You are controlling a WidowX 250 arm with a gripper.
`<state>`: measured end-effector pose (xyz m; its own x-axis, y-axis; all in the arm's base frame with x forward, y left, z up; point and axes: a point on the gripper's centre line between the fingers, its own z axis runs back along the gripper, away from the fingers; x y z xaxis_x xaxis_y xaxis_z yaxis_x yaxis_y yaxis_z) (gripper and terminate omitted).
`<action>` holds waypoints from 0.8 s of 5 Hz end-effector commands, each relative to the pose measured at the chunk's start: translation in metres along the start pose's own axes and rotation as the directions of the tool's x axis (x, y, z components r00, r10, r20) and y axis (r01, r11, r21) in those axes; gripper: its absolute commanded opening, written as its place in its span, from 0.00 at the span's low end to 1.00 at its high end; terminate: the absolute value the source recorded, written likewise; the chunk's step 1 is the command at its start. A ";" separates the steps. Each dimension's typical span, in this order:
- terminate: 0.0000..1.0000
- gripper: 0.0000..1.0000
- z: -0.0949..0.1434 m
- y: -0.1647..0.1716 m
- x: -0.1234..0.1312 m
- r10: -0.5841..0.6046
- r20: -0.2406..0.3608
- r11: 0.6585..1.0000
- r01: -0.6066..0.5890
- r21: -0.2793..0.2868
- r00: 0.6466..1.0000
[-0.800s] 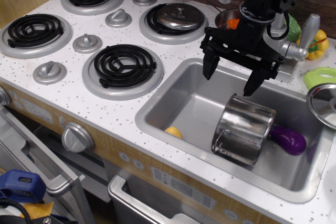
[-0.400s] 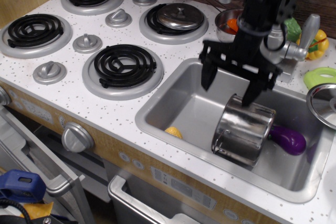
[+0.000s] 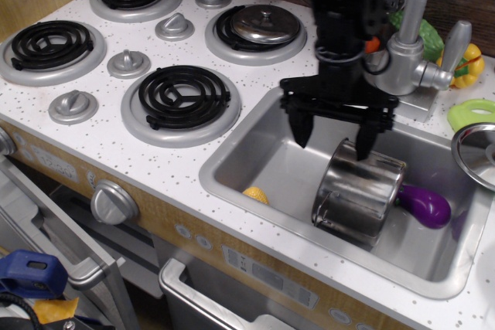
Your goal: Flip pot upright in sink
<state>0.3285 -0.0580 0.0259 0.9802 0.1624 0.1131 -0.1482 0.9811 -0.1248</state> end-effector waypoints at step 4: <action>0.00 1.00 0.012 -0.004 0.011 0.118 0.253 0.936 -0.022 -0.352 0.960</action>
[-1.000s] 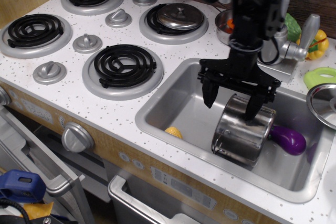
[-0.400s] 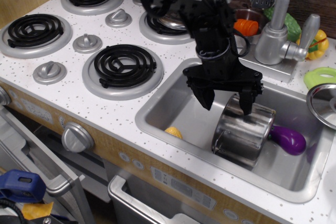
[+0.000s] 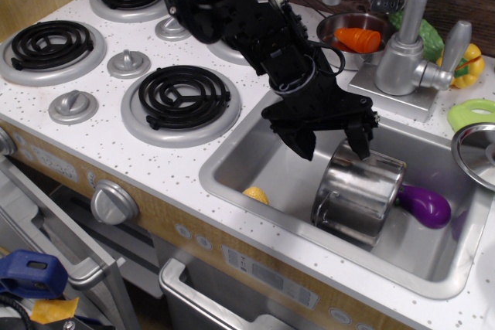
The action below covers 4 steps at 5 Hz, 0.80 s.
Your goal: Flip pot upright in sink
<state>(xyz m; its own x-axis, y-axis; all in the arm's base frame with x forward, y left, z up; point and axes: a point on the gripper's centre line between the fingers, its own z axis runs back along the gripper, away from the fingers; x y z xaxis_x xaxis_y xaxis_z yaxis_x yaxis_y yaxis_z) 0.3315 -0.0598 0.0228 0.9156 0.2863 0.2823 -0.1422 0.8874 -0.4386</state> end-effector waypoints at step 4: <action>0.00 1.00 -0.014 -0.037 0.010 0.118 0.114 0.981 -0.097 -0.170 0.987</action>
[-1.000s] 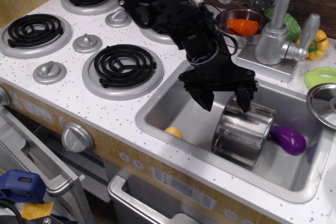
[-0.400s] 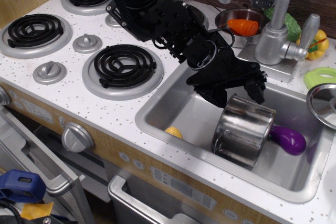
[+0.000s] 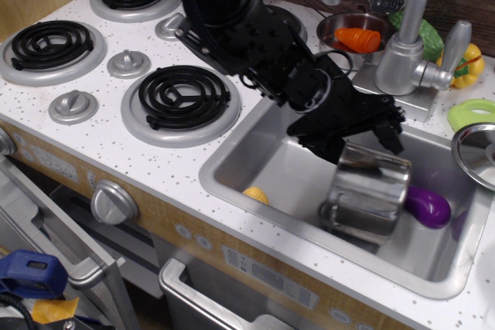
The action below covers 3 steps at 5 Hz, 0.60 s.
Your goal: Flip pot upright in sink
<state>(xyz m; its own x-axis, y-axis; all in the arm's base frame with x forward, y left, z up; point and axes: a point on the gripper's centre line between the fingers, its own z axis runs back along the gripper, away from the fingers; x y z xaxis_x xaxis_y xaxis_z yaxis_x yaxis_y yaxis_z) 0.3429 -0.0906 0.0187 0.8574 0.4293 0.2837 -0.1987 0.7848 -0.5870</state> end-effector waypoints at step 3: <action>0.00 0.00 -0.012 -0.029 0.007 0.048 0.074 0.995 -0.042 -0.089 0.996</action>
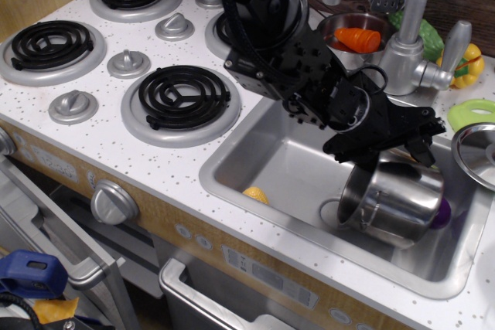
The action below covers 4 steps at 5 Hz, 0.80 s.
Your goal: Flip pot upright in sink
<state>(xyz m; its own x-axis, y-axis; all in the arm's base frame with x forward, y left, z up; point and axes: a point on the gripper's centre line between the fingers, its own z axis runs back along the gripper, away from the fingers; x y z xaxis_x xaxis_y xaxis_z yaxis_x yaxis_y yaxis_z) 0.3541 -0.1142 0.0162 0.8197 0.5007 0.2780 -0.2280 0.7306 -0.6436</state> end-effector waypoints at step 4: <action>0.00 0.00 0.004 -0.012 0.013 -0.091 -0.068 0.951 0.107 0.291 0.994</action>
<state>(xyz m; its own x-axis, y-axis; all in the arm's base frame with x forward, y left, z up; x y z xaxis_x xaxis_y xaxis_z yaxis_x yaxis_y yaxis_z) 0.3562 -0.1124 0.0120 0.8920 0.3765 0.2501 -0.3135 0.9139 -0.2578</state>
